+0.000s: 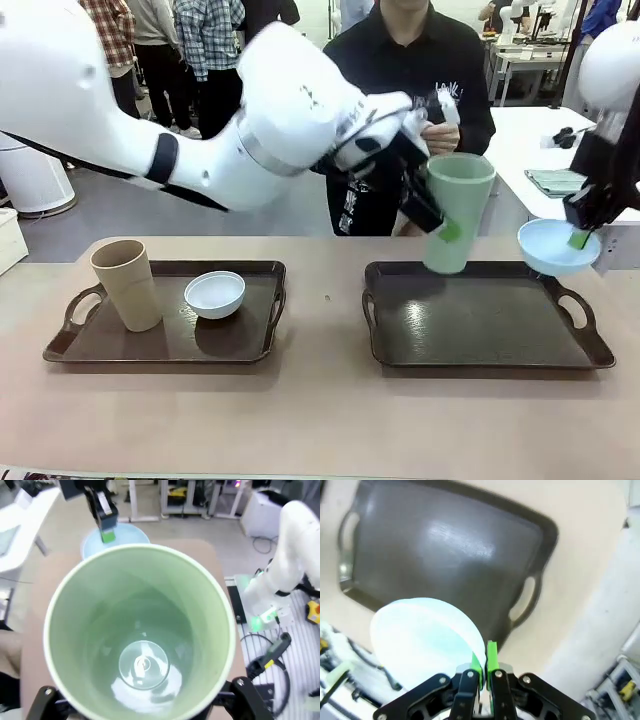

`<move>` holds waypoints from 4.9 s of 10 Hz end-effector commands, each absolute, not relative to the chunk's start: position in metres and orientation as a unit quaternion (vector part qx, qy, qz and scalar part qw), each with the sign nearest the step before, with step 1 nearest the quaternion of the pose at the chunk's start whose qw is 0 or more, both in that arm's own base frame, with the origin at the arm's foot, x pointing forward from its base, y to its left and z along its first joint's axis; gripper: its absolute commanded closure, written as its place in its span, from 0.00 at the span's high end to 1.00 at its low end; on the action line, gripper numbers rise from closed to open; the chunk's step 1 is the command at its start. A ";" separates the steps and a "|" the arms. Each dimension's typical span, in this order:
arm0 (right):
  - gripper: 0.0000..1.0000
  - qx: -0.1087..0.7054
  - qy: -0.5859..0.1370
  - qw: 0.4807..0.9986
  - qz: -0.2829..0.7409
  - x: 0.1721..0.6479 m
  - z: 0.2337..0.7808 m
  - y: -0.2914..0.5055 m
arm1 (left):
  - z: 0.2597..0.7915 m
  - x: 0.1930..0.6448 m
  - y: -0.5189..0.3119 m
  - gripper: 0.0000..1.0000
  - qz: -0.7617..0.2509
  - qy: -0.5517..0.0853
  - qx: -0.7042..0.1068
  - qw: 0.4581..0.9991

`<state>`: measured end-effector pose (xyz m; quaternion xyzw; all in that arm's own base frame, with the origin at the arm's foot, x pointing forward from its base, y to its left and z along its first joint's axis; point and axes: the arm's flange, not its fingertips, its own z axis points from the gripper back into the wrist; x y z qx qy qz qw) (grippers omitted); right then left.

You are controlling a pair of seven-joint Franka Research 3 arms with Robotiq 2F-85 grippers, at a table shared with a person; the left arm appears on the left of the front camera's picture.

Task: Set up a tray with a mat and arrange the tableware.
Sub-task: Pick up the Picnic Bowl and Reusable plastic cup from the Handle tray in front of the human's position and hold them in the air, then place the Picnic Bowl and Reusable plastic cup back onto the Handle tray in front of the human's position.

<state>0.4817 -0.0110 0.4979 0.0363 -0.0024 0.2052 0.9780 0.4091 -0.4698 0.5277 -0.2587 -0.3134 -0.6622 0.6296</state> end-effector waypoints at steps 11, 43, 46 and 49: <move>0.00 0.036 -0.002 0.978 0.205 0.482 0.498 -0.011 | 0.528 0.409 -0.470 0.00 -0.662 -0.313 -0.259 0.630; 0.05 0.029 0.007 0.967 0.252 0.506 0.424 0.007 | 0.443 0.430 -0.461 0.85 -0.668 -0.308 -0.287 0.614; 0.05 0.044 0.037 0.966 0.251 0.514 0.377 0.016 | 0.395 0.445 -0.467 0.85 -0.654 -0.320 -0.297 0.618; 0.05 0.039 0.042 0.966 0.251 0.512 0.370 0.020 | 0.385 0.447 -0.470 0.85 -0.666 -0.292 -0.289 0.623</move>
